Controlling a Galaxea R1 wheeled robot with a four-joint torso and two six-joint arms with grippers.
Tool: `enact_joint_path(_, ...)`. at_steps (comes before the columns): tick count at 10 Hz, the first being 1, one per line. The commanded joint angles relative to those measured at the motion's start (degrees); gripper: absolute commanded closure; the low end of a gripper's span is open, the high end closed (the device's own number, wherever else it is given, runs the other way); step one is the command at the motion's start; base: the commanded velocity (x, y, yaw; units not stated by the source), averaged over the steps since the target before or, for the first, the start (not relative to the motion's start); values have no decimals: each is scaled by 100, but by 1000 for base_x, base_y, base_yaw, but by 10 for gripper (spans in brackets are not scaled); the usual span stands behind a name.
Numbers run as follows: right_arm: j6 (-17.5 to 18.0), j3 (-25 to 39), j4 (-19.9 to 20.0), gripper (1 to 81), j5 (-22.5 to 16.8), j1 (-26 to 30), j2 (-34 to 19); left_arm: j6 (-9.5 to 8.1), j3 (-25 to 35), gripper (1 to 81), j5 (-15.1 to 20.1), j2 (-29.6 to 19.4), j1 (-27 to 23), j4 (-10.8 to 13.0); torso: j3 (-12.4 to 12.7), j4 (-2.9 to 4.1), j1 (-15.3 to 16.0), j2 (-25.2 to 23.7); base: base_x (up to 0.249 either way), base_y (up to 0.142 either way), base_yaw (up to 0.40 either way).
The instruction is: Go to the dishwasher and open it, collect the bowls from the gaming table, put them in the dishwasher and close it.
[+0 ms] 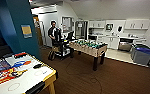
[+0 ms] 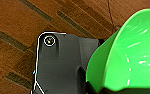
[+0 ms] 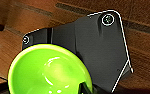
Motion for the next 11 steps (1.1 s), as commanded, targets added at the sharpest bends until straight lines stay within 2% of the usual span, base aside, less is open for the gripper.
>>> enact_joint_path(1, 14, 82, -1, 811, -249, 261, -71, 13, 39, 811, 152, -104, -275, 58, 0, 0, 0, 0, 0, 0, -324)
enact_joint_path(11, 14, 12, -36, 811, -258, 296, 44, 13, 30, 811, 152, -87, -275, 58, 0, 0, 0, 0, 0, 0, -325)
